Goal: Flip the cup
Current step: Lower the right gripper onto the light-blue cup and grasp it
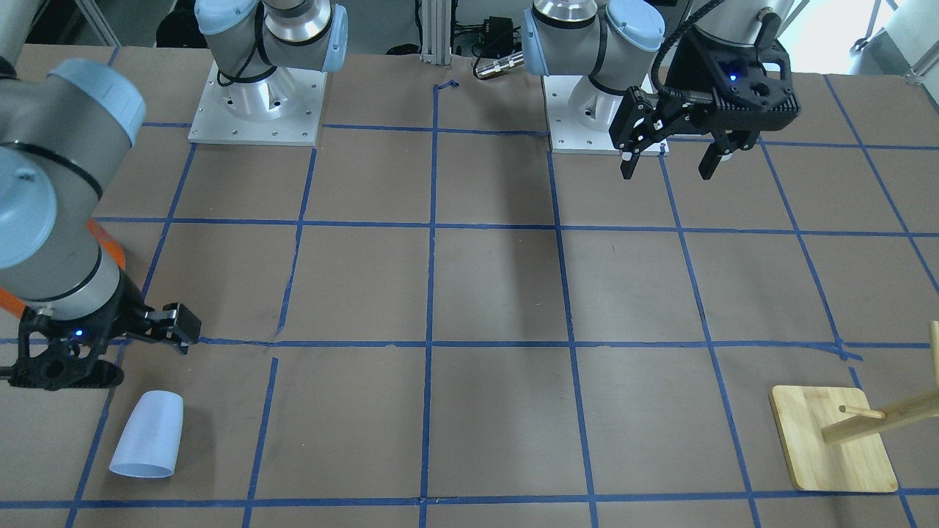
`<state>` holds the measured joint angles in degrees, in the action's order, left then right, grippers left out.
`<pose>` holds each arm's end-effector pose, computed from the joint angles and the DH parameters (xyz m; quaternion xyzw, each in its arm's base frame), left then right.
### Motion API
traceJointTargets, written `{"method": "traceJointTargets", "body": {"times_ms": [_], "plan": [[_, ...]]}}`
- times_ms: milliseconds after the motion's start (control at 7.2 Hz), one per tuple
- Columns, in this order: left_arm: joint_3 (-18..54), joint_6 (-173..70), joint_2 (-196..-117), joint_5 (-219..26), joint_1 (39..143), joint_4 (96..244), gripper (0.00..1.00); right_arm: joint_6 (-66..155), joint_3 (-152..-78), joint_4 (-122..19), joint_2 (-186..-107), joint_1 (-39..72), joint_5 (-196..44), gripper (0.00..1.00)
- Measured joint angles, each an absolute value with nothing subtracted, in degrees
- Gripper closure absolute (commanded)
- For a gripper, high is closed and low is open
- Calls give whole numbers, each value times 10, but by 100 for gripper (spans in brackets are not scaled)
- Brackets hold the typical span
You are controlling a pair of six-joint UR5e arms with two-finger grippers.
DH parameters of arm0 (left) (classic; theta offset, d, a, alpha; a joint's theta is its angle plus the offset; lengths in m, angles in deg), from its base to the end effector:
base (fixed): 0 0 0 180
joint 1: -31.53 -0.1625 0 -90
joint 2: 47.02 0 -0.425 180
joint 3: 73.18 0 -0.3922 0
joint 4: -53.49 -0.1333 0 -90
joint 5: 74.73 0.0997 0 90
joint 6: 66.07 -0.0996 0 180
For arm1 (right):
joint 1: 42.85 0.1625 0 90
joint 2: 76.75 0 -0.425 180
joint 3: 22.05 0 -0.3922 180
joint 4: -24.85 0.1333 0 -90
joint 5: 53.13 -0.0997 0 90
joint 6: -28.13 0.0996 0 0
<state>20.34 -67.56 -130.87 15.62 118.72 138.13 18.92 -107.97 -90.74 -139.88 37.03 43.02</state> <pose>-0.1100 -0.4648 0.5183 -0.0117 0.9975 -0.0695 0.0057 0.0051 -0.6694 0.2957 -0.0092 -0.9982 0.0150 0.0570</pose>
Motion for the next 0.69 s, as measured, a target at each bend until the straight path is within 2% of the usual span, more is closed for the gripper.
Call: {"method": "traceJointTargets", "body": {"times_ms": [278, 694], "plan": [[203, -676, -1309, 156, 1187, 1381, 0, 194, -1080, -990, -1349, 363, 427, 0], [203, -676, -1309, 156, 1187, 1381, 0, 192, -1079, -1011, -1313, 363, 401, 0]]}}
